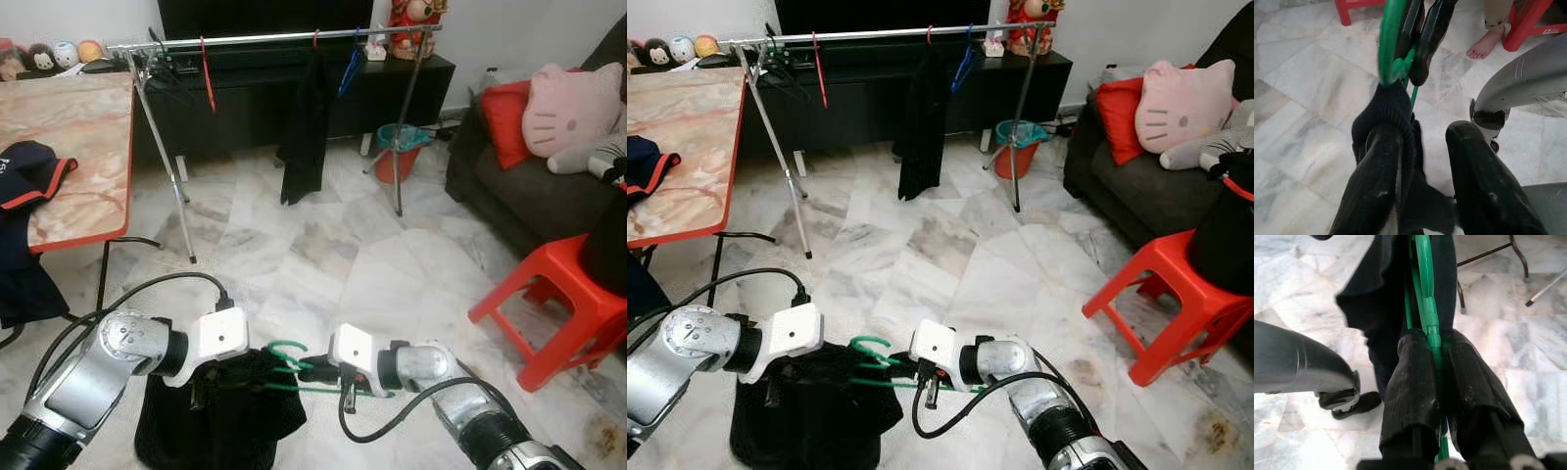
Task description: Hang hanger
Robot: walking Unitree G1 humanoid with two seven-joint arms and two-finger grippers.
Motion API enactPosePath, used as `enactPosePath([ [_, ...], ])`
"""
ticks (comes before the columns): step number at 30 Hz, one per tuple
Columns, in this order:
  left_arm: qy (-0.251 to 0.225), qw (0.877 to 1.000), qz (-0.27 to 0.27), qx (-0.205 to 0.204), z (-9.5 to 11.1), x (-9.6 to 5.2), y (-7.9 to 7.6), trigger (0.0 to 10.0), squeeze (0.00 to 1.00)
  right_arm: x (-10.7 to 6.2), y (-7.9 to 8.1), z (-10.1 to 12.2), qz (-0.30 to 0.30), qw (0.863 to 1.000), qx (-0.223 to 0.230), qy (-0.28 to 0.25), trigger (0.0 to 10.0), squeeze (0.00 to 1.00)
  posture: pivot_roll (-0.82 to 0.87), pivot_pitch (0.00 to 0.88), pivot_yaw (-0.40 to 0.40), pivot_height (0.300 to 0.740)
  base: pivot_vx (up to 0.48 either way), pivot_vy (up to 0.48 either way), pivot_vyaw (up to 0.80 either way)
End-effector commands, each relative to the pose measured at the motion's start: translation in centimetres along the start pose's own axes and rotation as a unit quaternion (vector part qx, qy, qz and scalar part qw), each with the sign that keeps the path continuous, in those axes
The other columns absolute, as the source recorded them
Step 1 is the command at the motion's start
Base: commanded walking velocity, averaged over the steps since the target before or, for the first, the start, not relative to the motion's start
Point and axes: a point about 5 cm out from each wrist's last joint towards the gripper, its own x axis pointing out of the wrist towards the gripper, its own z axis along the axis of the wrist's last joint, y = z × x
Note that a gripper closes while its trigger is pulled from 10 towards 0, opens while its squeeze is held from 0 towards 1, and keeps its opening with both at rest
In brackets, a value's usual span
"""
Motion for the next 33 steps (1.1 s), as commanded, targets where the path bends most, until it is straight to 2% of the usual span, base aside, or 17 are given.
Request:
enactPosePath([
  [1, -0.027, 0.999, -0.016, 0.019, 1.3, 0.2, -0.2, 10.0, 1.0, -0.1, -1.2, 1.3, -0.033, 0.999, -0.011, -0.026, 0.0, 0.0, 0.12, 0.0, -0.033, 0.74, 0.0, 0.0, 0.0],
  [8, -0.034, 0.999, -0.002, 0.025, 1.7, 0.1, 0.0, 10.0, 1.0, 0.2, -1.6, 1.5, -0.08, 0.996, -0.018, -0.042, 0.0, 0.0, 0.12, 0.0, -0.035, 0.74, 0.0, 0.0, 0.0],
  [11, -0.04, 0.998, 0.037, 0.029, 1.8, 0.2, 0.8, 10.0, 1.0, 0.1, -2.2, 1.9, -0.123, 0.991, -0.027, -0.049, 0.0, 0.0, 0.12, 0.0, -0.036, 0.74, 0.0, 0.0, 0.0],
  [15, -0.057, 0.99, 0.122, 0.041, 2.2, 0.1, 2.3, 10.0, 1.0, 0.1, -2.8, 2.2, -0.163, 0.984, -0.024, -0.063, 0.0, 0.0, 0.12, 0.0, -0.04, 0.74, 0.0, 0.0, 0.0],
  [16, -0.06, 0.987, 0.145, 0.04, 2.2, 0.0, 2.6, 10.0, 0.67, 0.0, -2.9, 2.3, -0.174, 0.982, -0.026, -0.065, 0.0, 0.0, 0.12, 0.0, -0.041, 0.74, 0.0, 0.0, 0.0],
  [17, -0.06, 0.987, 0.145, 0.04, 2.2, 0.0, 2.6, 10.0, 0.67, 0.0, -2.9, 2.3, -0.174, 0.982, -0.026, -0.065, 0.0, 0.0, 0.12, 0.0, -0.041, 0.74, 0.0, 0.0, 0.0],
  [18, -0.073, 0.979, 0.185, 0.048, 2.5, -0.2, 3.2, 10.0, 0.0, -0.1, -3.2, 2.3, -0.2, 0.977, -0.025, -0.068, 0.0, 0.0, 0.12, 0.0, -0.043, 0.74, 0.0, 0.0, 0.0],
  [22, -0.099, 0.965, 0.238, 0.05, 3.0, -0.3, 3.9, 10.0, 0.0, -0.5, -3.8, 2.0, -0.252, 0.965, -0.015, -0.065, 0.0, 0.0, 0.12, 0.0, -0.045, 0.74, 0.0, 0.0, 0.0],
  [26, -0.119, 0.956, 0.264, 0.045, 3.3, -0.4, 4.0, 10.0, 0.0, -0.7, -4.0, 1.8, -0.273, 0.96, -0.009, -0.061, 0.0, 0.0, 0.12, 0.0, -0.048, 0.74, 0.0, 0.0, 0.0],
  [28, -0.129, 0.947, 0.29, 0.045, 3.4, -0.5, 4.2, 10.0, 0.0, -0.7, -4.1, 1.7, -0.288, 0.955, -0.005, -0.063, 0.0, 0.0, 0.12, 0.0, -0.05, 0.74, 0.0, 0.0, 0.0],
  [30, -0.142, 0.93, 0.336, 0.04, 3.5, -0.7, 4.6, 10.0, 0.0, -0.9, -4.3, 1.9, -0.317, 0.945, 0.006, -0.076, 0.0, 0.0, 0.12, 0.0, -0.05, 0.74, 0.0, 0.0, 0.0],
  [33, -0.15, 0.916, 0.37, 0.034, 3.3, -0.6, 4.7, 10.0, 0.0, -1.0, -4.7, 2.2, -0.345, 0.934, 0.019, -0.094, 0.0, 0.0, 0.11, 0.0, -0.051, 0.74, 0.0, 0.0, 0.0],
])
